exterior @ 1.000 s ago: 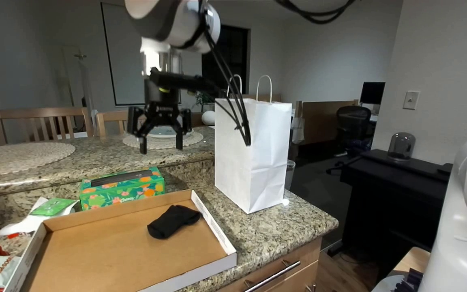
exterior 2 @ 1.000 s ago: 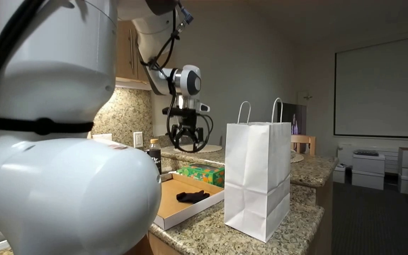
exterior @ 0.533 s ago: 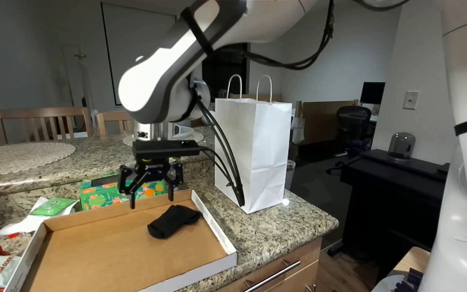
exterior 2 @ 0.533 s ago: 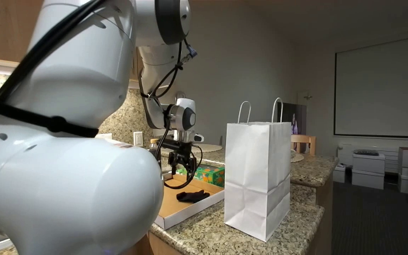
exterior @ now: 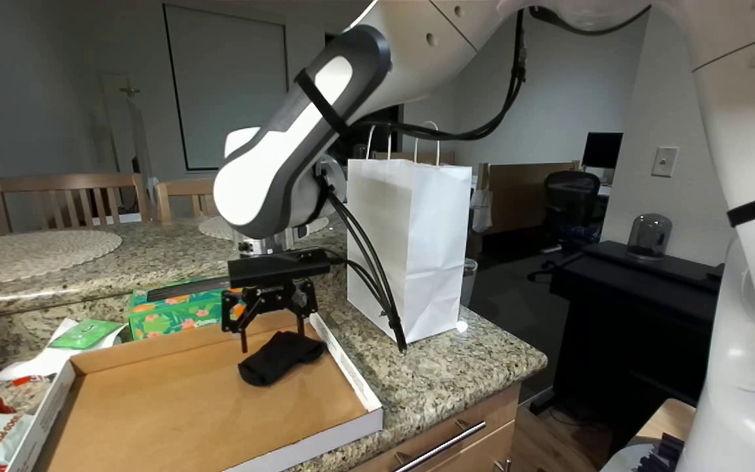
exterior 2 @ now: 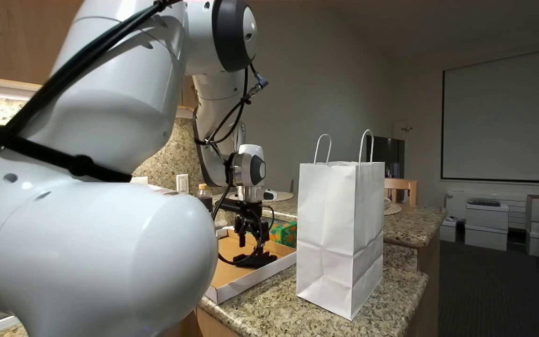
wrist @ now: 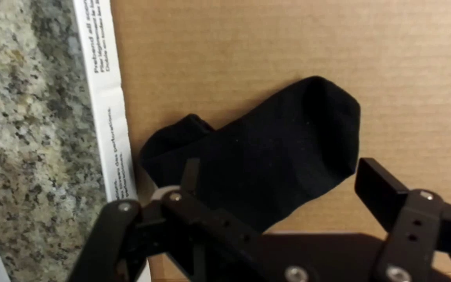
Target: Put the black socks in the white bag
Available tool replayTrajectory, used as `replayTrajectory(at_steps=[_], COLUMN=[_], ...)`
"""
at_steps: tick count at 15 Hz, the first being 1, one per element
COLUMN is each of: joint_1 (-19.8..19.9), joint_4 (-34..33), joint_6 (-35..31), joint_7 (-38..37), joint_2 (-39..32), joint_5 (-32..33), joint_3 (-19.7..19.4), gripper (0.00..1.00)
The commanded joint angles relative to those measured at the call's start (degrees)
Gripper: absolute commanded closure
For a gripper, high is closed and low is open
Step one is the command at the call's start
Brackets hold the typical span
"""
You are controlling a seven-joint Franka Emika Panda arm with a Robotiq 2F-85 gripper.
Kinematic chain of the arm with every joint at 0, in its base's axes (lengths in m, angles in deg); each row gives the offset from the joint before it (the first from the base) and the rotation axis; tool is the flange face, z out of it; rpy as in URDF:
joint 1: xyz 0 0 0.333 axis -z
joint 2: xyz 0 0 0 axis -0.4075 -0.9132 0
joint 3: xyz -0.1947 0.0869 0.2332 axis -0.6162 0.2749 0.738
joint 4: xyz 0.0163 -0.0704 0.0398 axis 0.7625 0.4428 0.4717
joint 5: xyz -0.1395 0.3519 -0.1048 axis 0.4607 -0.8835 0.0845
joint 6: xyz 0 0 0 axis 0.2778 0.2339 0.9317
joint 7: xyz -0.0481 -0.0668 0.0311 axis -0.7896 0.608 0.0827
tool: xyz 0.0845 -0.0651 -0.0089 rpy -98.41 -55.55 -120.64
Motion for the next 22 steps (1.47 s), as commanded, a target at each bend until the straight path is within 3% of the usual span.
replayTrajectory(at_steps=[1,5,6,8,16,20,22], joint_1=[-0.2,0.0,0.0,-0.2,0.2,0.9,0.6], joint_4=[0.6,0.6,0.8,0.9,2.4,3.0,2.6], joint_6=[0.4,-0.3,-0.4,0.0,2.8,7.4,10.9], joint_7=[-1.6,-1.1,-1.0,-1.0,-1.4,0.9,0.6], joint_2=[-1.4,-3.3,-3.4,-3.4,-0.4,3.8,7.7], joint_5=[-0.4,-1.8,-2.1,-1.7,-2.5,-5.2,-3.6], joint_3=[-0.3,-0.3,-0.3,-0.5,-0.2,1.3,1.4], gripper=[0.00,0.00,0.25,0.33,0.87,0.93,0.90])
